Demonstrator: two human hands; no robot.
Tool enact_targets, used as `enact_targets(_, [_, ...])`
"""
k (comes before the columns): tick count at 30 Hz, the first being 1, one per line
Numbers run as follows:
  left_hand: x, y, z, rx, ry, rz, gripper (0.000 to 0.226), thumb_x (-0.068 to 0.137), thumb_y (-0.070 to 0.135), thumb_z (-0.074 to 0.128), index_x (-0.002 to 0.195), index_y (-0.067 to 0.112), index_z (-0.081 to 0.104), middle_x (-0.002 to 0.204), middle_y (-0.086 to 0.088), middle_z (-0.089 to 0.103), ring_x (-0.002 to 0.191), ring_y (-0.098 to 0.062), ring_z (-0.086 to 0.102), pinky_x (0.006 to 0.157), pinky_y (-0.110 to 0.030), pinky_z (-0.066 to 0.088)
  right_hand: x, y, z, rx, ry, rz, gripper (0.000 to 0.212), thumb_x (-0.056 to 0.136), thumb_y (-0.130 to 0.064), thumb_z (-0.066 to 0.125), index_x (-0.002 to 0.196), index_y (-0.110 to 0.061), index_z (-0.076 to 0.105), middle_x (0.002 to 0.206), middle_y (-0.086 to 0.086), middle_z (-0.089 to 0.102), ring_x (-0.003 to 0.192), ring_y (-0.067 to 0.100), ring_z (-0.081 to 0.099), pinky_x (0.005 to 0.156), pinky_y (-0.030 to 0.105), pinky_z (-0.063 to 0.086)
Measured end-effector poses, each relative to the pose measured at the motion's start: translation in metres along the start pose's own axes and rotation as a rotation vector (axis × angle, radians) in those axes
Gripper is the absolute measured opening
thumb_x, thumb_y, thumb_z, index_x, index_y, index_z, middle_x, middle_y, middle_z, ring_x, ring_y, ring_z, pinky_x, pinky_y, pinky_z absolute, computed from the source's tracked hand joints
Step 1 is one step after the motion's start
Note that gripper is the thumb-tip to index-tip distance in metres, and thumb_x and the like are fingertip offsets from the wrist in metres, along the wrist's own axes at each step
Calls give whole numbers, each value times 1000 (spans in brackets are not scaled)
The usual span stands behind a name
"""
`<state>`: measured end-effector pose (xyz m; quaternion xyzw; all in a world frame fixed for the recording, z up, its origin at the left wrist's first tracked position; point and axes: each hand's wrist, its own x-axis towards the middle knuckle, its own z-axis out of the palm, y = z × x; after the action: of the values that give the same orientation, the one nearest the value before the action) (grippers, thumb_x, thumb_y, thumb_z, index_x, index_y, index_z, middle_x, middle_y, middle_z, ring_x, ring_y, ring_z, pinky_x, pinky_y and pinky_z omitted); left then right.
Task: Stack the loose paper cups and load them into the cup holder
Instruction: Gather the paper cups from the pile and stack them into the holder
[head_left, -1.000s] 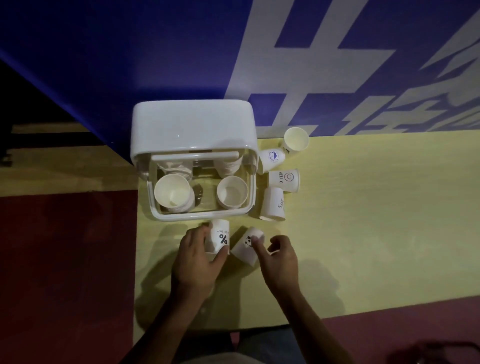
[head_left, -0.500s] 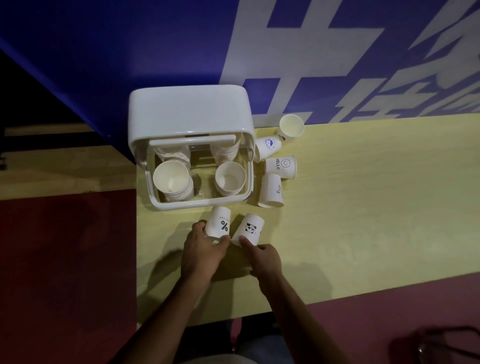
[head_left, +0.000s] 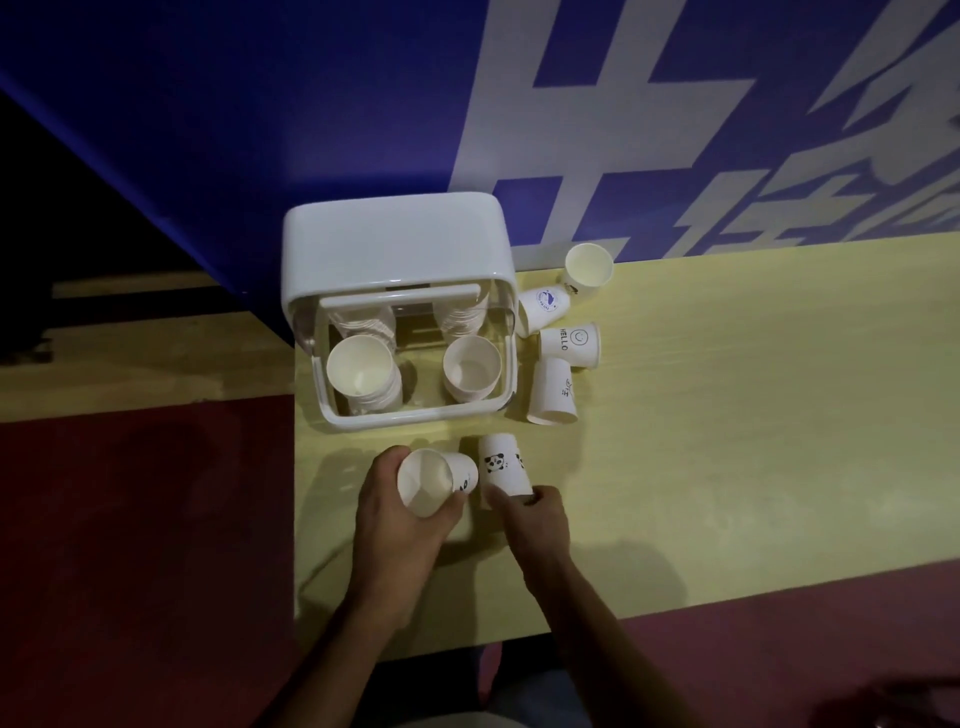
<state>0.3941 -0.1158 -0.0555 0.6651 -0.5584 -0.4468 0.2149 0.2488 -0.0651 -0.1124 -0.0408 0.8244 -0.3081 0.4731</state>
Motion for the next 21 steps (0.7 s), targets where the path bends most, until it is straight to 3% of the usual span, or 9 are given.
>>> enact_targets(2, [-1,5,-6,-7,5,59,70,68,38,92,124,42,51,119,17,58,107,-9,59,86,-27,49,-7,0,-15,6,32,-64,60,78,-38,84,124,-13,55,106,0,66,90,17,66,69,32,52])
enact_targets(5, [0,16,-13,-10,23,121,70,68,36,93,127,37,55,121,16,55,106,0,54,86,-17,43,-13,-4,-41,-12,78,-212,71,72,-43,87,131,-22,54,119,0,66,99,19,68,85,42,58])
enact_targets(8, [3,30,-18,-8,31,188,72,69,36,92,132,31,57,127,14,52,113,-2,51,92,-19,41,-24,-24,-64,3,93,-335,74,73,-38,91,134,-27,52,118,-9,63,97,10,68,74,27,56])
enact_targets(10, [7,38,-20,1,25,230,74,69,39,92,134,30,56,130,13,52,116,-4,51,93,-20,41,-31,-40,-75,-3,112,-413,66,72,-39,92,126,-31,53,112,-19,62,97,1,64,71,20,51])
enact_targets(13, [18,56,-21,-1,33,273,77,69,41,92,135,31,55,132,12,53,118,-8,52,94,-27,44,-36,-61,-84,28,112,-475,63,69,-43,93,121,-31,58,112,-21,64,100,3,65,76,26,57])
enact_targets(15, [29,71,-16,3,32,297,77,69,43,91,136,32,54,135,11,53,119,-9,52,97,-31,47,-37,-71,-87,56,98,-495,63,70,-43,92,122,-32,60,114,-20,65,97,3,66,73,23,57])
enact_targets(21, [61,98,7,71,90,465,77,75,47,84,140,19,54,137,0,56,127,-15,51,106,-24,43,-31,-86,-94,80,71,-546,62,70,-48,88,123,-36,59,122,-20,62,89,13,71,64,22,53])
